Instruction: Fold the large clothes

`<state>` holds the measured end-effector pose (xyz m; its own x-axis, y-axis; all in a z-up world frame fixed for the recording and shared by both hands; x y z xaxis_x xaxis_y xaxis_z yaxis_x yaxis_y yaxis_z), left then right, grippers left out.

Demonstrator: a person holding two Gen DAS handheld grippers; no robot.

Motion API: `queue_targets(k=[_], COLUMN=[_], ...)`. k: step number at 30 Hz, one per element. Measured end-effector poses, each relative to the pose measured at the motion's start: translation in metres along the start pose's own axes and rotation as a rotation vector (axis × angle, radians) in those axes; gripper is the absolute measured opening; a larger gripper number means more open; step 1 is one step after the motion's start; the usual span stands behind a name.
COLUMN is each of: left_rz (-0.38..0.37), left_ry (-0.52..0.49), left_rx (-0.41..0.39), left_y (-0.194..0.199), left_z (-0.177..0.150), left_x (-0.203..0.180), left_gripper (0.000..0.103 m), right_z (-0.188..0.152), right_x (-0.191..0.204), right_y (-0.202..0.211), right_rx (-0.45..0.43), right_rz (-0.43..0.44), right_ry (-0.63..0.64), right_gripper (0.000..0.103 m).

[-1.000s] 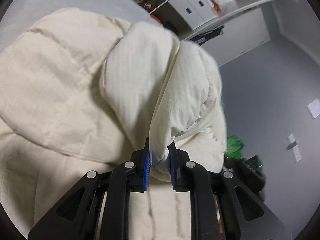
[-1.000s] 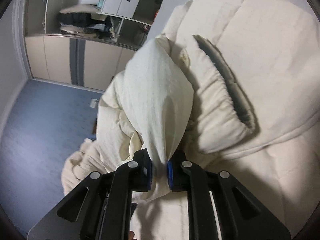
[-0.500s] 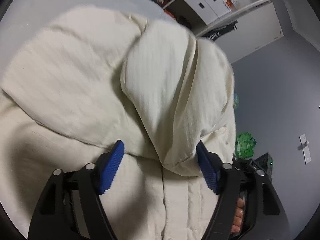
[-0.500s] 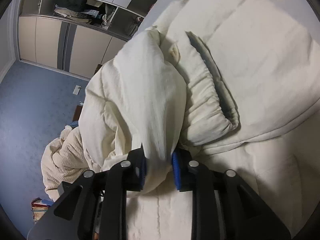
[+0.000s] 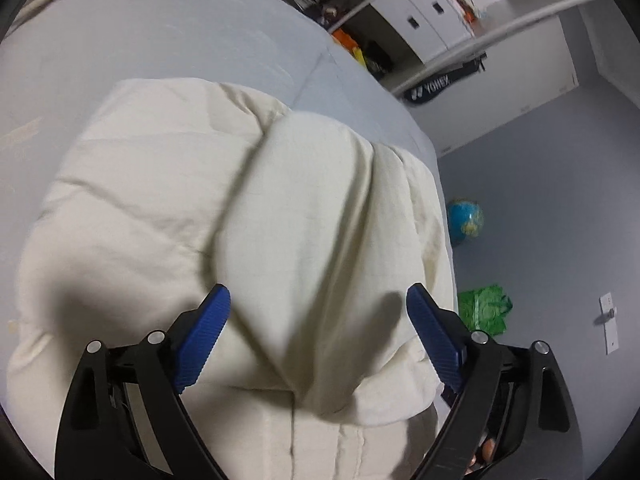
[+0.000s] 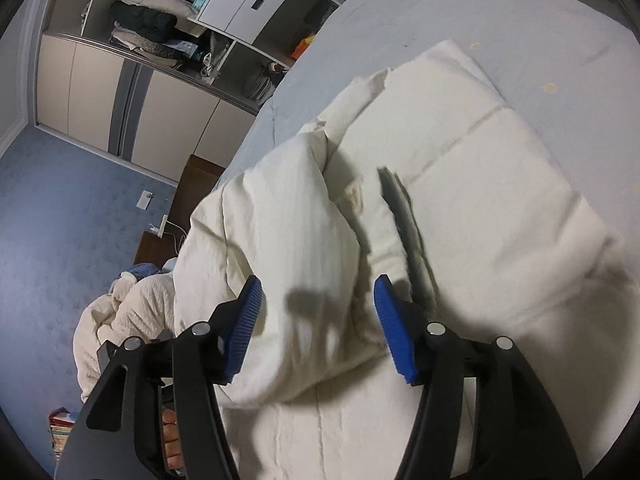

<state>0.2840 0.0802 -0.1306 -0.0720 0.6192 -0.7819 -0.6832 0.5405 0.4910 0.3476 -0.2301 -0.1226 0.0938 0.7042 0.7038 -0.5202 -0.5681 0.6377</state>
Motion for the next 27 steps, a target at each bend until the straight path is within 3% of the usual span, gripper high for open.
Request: queue_targets(k=[1, 2, 4, 5, 7, 9, 12, 16, 21, 22, 24, 25, 27], left_rz=[0.006, 0.003, -0.022, -0.019, -0.020, -0.011, -0.007, -0.025, -0.049, -0.052, -0.050, -0.048, -0.042], left_ry=[-0.002, 0.001, -0.003, -0.045, -0.121, -0.129, -0.115, -0.097, -0.088, -0.093, -0.094, -0.094, -0.083], left_rx=[0.035, 0.060, 0.118, 0.121, 0.122, 0.114, 0.110, 0.113, 0.117, 0.121, 0.125, 0.124, 0.114], left_y=[-0.015, -0.020, -0.033, -0.034, -0.033, -0.030, -0.029, -0.024, -0.018, -0.016, -0.016, -0.017, -0.015], left_z=[-0.006, -0.011, -0.023, -0.028, -0.036, -0.040, -0.040, -0.050, -0.057, -0.059, -0.061, -0.061, -0.061], left_x=[-0.005, -0.005, -0.012, -0.019, -0.031, -0.030, -0.022, -0.014, -0.014, -0.013, -0.012, -0.013, -0.009], left_gripper=[0.072, 0.046, 0.022, 0.018, 0.016, 0.016, 0.016, 0.016, 0.016, 0.016, 0.016, 0.016, 0.016], right_z=[0.001, 0.002, 0.000, -0.001, 0.001, 0.006, 0.000, -0.038, -0.065, -0.068, -0.072, -0.075, -0.073], right_x=[0.002, 0.006, 0.011, 0.011, 0.010, 0.009, 0.038, 0.068, 0.066, 0.067, 0.069, 0.072, 0.077], right_y=[-0.003, -0.009, -0.021, -0.024, -0.021, -0.004, 0.013, -0.002, -0.039, -0.043, -0.055, -0.055, -0.049], right_rx=[0.013, 0.027, 0.060, 0.070, 0.022, -0.072, -0.122, 0.031, 0.152, 0.169, 0.201, 0.202, 0.165], right_rz=[0.003, 0.002, -0.012, -0.028, -0.137, -0.206, -0.170, -0.078, -0.102, -0.096, -0.107, -0.096, -0.046], right_ry=[-0.001, 0.002, 0.025, 0.037, 0.092, 0.118, 0.236, 0.358, 0.369, 0.359, 0.377, 0.387, 0.402], right_gripper=[0.056, 0.056, 0.056, 0.055, 0.055, 0.055, 0.056, 0.059, 0.059, 0.055, 0.031, 0.013, 0.006])
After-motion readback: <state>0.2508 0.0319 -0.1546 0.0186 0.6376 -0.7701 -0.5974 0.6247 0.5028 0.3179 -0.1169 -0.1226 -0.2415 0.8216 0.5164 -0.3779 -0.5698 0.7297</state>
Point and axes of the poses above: each gripper's, at about its wrist camera, not at the fingertips, and y roughly against the way its jaws point, x to its left, z to its top, the point moved 10 cm from there along -y, roughly the way its jaws point, and after that the axes turned 10 degrees about -z, right-handed, at the moved point
